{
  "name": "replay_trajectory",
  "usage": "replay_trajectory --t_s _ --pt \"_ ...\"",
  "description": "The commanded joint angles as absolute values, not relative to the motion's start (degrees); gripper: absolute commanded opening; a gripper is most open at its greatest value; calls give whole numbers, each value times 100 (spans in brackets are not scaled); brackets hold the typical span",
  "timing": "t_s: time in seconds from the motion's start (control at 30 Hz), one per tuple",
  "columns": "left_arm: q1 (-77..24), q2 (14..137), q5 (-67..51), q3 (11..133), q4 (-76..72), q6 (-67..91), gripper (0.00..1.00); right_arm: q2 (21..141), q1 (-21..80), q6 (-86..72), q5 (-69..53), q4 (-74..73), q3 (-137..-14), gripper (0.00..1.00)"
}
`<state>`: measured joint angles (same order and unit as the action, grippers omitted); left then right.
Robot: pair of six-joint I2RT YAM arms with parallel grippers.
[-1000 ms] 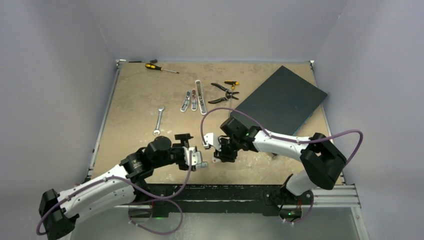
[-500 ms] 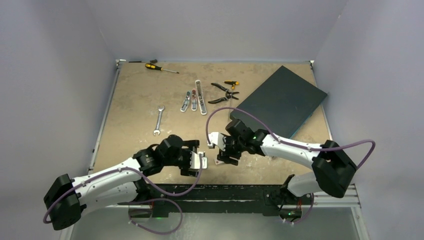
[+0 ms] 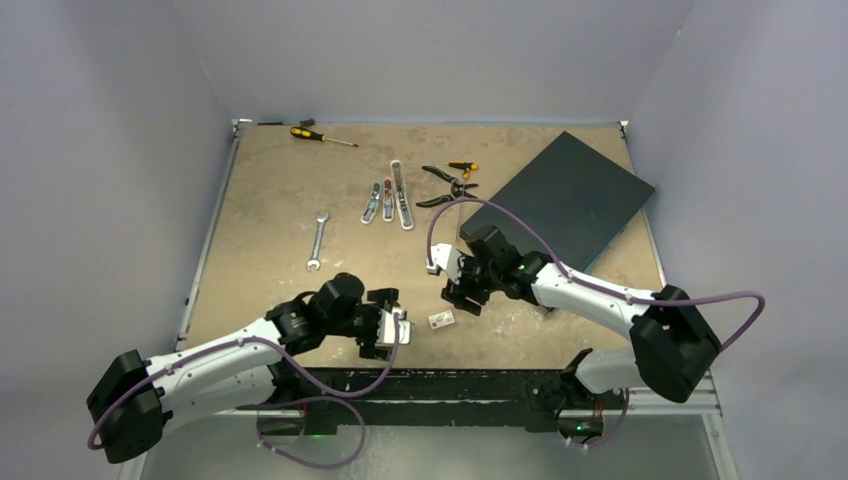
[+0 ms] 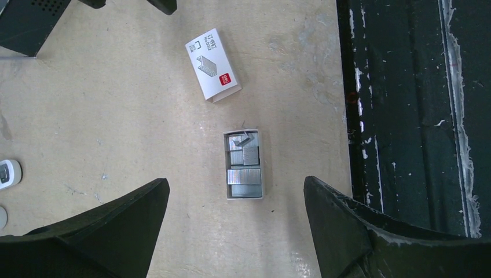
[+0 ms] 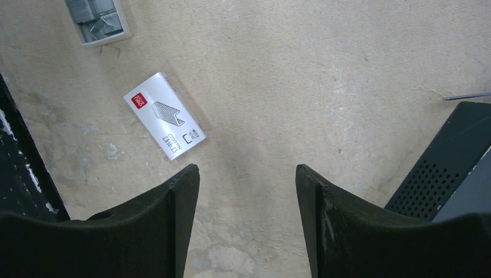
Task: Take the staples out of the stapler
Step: Close the staple box at the center of the board.
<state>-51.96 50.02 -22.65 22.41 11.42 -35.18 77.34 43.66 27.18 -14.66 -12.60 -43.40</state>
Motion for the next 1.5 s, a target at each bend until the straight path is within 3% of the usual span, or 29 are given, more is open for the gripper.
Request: replay_trajectory --t_s 0.0,0.17,0.7,1.47 --pt "-4984 5049 -2545 2235 964 -3574 84 7452 4367 2585 -1546 -1071 -4405 65" --pt "-4809 5366 -2065 2458 1343 -3741 81 7389 4351 2593 -1621 -993 -4434 64" --pt "-3786 6421 -3205 2742 1340 -3628 81 7014 4351 2537 -1601 -840 -4430 65" --pt "-3805 7050 -3295 2823 1307 -3835 77 6522 4351 2167 -789 -706 -4294 65"
